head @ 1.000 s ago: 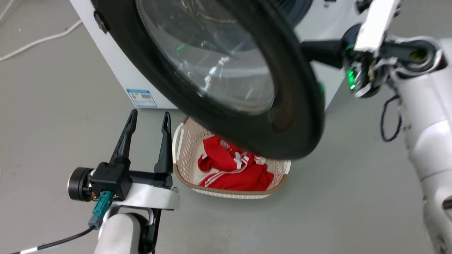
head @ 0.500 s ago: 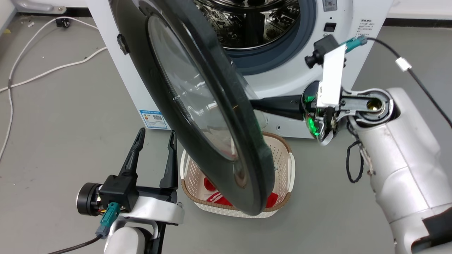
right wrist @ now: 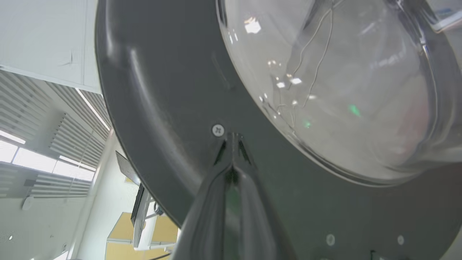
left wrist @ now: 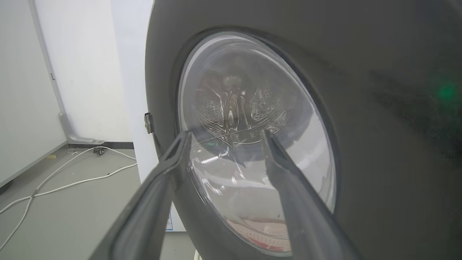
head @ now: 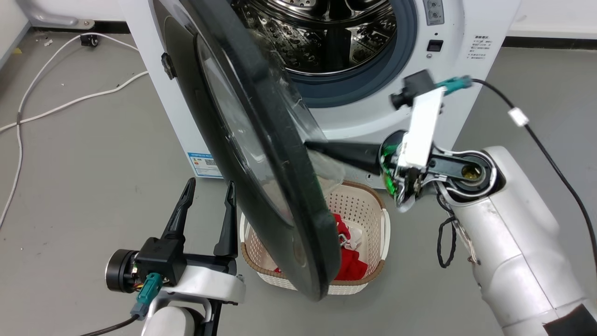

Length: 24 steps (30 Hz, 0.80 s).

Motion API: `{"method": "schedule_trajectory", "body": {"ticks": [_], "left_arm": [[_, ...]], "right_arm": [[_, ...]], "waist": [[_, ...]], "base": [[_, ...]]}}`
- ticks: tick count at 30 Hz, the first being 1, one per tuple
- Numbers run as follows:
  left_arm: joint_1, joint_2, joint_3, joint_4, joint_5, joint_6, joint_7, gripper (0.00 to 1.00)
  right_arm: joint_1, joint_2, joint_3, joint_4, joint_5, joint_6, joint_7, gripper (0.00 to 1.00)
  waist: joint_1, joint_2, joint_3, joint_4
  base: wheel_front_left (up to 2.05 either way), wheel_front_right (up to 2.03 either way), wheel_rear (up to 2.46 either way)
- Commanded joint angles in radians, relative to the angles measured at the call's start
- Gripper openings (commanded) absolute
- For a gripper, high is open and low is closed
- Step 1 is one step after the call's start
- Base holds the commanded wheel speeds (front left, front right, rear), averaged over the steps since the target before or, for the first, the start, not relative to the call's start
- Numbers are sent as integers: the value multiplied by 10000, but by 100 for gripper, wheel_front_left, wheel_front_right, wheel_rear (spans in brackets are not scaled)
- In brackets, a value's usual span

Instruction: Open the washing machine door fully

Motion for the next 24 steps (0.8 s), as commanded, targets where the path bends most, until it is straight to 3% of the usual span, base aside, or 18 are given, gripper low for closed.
{"method": "schedule_trajectory", "body": {"ticks": [1,5,6,7,8,19,24], "left_arm": [[110,-7,19,5,72,27,-24,100],[159,-7,102,-32,150,11,-24,100],[167,-7,127,-51,177,5,-24,100],[191,-7,165,-58,181,-4,-24,100],[228,-7,195,-69,214,2,-24,100],[388,-7,556,-29,427,-143,-24,100],[473,-7,666,6,424,-172,-24,100]], "right_arm": [[323,15,-259,-150,-63,0,-700,0],[838,14,-1068,-661,-335,0,-2956,0],[1043,12,-1313,-771,-415,0,-3533,16],[1260,14,-1517,-940,-419,0,-3973,50],[1473,15,-1733,-1126,-469,0,-4453,100],[4645,-31,-3547,-3075,-2095,0,-9176,100],[5703,-78,-3911,-3543,-3210,0,-10554,100]], "waist": [[1,0,-10,-11],[1,0,-72,-89],[1,0,-75,-120],[1,0,-92,-155],[1,0,-105,-196],[1,0,-264,-505],[1,0,-420,-564]], "base": [[0,0,0],[0,0,0],[0,0,0],[0,0,0],[0,0,0],[0,0,0],[0,0,0]]}}
